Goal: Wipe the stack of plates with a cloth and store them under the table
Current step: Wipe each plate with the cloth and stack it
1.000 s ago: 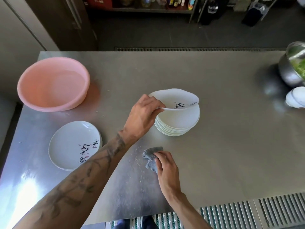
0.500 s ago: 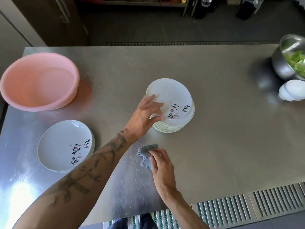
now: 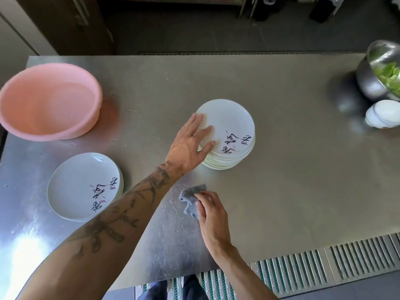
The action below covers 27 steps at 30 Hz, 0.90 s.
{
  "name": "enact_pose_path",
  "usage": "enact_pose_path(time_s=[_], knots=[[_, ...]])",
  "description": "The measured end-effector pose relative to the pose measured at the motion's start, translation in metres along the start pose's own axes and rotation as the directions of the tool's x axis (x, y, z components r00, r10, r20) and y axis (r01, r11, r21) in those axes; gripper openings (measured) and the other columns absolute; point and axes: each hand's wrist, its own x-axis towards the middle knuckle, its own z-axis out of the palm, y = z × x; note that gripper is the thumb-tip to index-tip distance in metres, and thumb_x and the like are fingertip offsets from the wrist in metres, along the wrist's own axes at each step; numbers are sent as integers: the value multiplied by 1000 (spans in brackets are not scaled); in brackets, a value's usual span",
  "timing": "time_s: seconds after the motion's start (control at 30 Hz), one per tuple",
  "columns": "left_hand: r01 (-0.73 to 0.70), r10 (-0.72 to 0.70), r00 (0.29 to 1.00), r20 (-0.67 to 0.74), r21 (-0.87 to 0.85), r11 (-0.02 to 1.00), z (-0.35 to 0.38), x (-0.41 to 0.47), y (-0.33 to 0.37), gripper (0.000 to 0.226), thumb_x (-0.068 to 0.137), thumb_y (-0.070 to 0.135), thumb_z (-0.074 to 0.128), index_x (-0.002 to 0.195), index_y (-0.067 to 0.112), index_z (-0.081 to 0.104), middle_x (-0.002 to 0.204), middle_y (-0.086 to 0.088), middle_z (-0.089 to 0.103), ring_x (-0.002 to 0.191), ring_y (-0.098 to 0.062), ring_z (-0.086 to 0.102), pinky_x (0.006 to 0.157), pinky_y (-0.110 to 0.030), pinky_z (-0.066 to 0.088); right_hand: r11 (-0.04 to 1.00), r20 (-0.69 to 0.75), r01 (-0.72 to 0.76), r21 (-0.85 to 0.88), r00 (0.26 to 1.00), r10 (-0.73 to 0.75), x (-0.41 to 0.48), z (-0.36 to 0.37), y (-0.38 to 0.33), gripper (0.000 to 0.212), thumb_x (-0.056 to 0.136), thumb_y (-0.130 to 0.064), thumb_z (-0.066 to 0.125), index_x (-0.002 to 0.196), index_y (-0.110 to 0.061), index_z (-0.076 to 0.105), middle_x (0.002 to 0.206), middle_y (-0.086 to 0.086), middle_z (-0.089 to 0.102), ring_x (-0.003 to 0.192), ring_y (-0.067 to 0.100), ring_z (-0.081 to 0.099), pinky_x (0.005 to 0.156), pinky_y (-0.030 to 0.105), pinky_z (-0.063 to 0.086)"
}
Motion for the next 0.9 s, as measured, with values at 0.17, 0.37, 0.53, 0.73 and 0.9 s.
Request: enact_pose_path(time_s=[0.17, 0.37, 0.53, 0.73, 0.9], knots=[[18, -18, 1000, 15, -46, 999, 0, -6, 6, 46, 98, 40, 67, 136, 13, 66, 163, -11, 38, 157, -27, 20, 122, -50, 30, 1000, 7, -8, -2, 1000, 8, -1, 0, -3, 25, 101, -8, 58, 122, -11, 71, 122, -2, 64, 109, 9, 63, 100, 2, 36], [32, -29, 999, 36, -105, 994, -26, -35, 1, 43, 101, 38, 63, 139, 19, 64, 160, 1, 44, 147, -18, 41, 119, -36, 32, 1000, 16, 0, -7, 1000, 0, 0, 2, -7, 25, 99, -6, 61, 121, -11, 72, 121, -2, 64, 107, 9, 64, 100, 6, 39], [200, -200, 958, -205, -24, 980, -80, -105, -37, 28, 98, 15, 68, 125, 9, 70, 133, -9, 64, 117, -29, 63, 101, -40, 50, 1000, -5, 3, 9, 1000, -3, 0, 6, -10, 24, 98, -5, 61, 118, -11, 73, 119, -4, 64, 106, 12, 64, 99, 16, 43], [664, -620, 747, -238, 287, 690, -153, -180, -112, 66, 89, 25, 78, 145, 4, 50, 141, -21, 51, 124, -43, 50, 101, -51, 38, 999, 0, 33, -3, 999, -33, -2, 13, -18, 25, 97, -3, 62, 118, -10, 73, 118, -2, 65, 105, 14, 65, 97, 22, 46], [741, -740, 659, -134, 285, 608, -174, -188, -138, 81, 83, 43, 83, 143, 4, 46, 135, -22, 49, 120, -41, 48, 97, -50, 41, 999, -12, 47, -19, 999, -47, -5, 15, -23, 26, 96, 1, 64, 117, -9, 74, 113, 0, 66, 101, 16, 66, 95, 23, 46]])
